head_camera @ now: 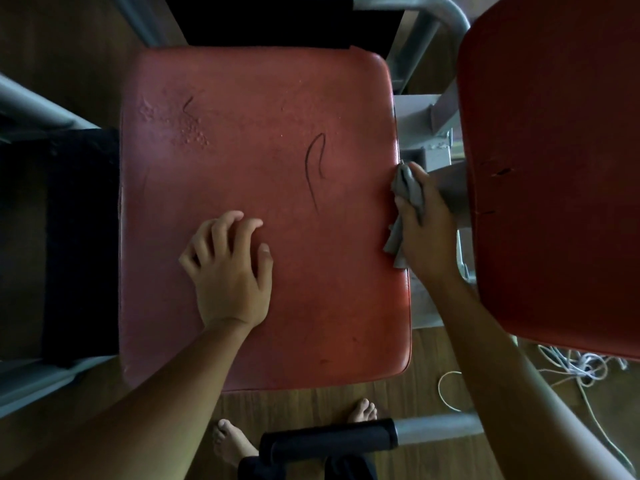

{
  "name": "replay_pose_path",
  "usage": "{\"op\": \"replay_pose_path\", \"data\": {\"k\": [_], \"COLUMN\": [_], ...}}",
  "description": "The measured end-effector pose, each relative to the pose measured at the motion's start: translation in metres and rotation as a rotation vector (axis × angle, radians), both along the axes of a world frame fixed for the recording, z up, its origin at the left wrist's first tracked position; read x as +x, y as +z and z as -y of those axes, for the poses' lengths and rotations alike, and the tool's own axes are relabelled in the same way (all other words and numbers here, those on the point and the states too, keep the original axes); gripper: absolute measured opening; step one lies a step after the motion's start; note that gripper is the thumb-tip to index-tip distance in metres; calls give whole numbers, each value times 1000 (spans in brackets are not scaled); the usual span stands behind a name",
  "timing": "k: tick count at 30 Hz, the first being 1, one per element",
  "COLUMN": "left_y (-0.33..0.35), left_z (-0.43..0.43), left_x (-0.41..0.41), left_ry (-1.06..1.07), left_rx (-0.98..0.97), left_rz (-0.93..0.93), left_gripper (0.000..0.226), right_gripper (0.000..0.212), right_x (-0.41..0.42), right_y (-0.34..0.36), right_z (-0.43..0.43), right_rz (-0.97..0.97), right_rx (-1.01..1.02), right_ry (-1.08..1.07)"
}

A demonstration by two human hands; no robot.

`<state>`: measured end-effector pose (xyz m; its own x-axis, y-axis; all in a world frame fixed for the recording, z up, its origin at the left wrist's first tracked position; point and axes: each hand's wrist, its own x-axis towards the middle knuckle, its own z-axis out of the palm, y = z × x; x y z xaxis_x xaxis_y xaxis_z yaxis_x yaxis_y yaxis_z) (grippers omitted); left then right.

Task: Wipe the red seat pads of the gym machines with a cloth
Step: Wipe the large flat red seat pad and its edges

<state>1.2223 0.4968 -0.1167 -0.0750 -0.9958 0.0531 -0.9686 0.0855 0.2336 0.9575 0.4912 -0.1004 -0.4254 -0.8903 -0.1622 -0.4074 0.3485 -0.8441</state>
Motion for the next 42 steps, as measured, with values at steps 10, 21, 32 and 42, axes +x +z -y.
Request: {"op": "replay_pose_path", "data": {"k": [10,21,32,42], "left_y": [0,-1,-2,-2], "left_z": [0,1,1,1], "left_x": [0,0,1,2], "left_ry": [3,15,7,5], "left_rx": [3,40,21,13], "left_rz": [-1,14,-2,-21], "left_gripper": [33,33,34,31], "right_gripper": [50,40,34,41], "right_x": [1,-10,-9,-10], "right_y": [0,-8,-2,1], "right_z": [8,97,108,64], "right_rz": [-75,-93,-123,-49], "right_rx": [27,42,55,-9], "right_ry": [63,-45,-23,13]}}
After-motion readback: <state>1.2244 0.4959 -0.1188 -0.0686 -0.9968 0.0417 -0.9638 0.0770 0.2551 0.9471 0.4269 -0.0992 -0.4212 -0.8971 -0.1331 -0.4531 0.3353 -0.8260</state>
